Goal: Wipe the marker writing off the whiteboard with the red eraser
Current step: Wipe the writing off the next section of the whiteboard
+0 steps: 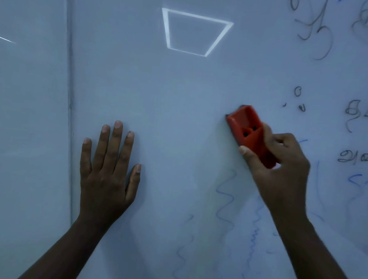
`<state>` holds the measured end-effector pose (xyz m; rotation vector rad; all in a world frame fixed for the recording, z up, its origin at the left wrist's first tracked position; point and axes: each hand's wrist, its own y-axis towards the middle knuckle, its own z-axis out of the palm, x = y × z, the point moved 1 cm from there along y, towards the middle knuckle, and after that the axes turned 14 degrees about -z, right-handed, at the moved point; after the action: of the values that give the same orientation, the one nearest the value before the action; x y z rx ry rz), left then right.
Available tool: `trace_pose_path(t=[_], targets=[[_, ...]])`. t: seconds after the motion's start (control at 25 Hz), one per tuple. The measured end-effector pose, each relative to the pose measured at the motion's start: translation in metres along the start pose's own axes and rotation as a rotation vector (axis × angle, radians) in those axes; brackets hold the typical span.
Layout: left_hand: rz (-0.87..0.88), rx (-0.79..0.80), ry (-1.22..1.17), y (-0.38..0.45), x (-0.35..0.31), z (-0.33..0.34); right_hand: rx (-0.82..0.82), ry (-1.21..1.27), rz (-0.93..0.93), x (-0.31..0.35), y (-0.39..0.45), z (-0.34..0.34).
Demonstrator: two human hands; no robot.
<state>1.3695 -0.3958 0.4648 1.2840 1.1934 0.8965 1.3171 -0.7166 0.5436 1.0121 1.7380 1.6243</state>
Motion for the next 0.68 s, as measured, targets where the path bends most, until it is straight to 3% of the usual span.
trace_pose_path(t=[0.12,0.28,0.48,0.68], targets=[[-0.005,0.005,0.01,-0.005,-0.001,0.0,-0.056,0.008,0.107,-0.012,-0.02,-0.008],[-0.025,0.012,0.01,-0.012,-0.001,0.002,-0.125,-0.079,0.116,0.003,-0.038,0.009],[-0.034,0.02,0.012,-0.021,0.0,0.004,0.079,-0.111,-0.164,0.06,-0.079,0.054],[-0.02,0.015,0.01,-0.032,0.003,0.005,0.18,-0.104,-0.27,0.063,-0.099,0.056]])
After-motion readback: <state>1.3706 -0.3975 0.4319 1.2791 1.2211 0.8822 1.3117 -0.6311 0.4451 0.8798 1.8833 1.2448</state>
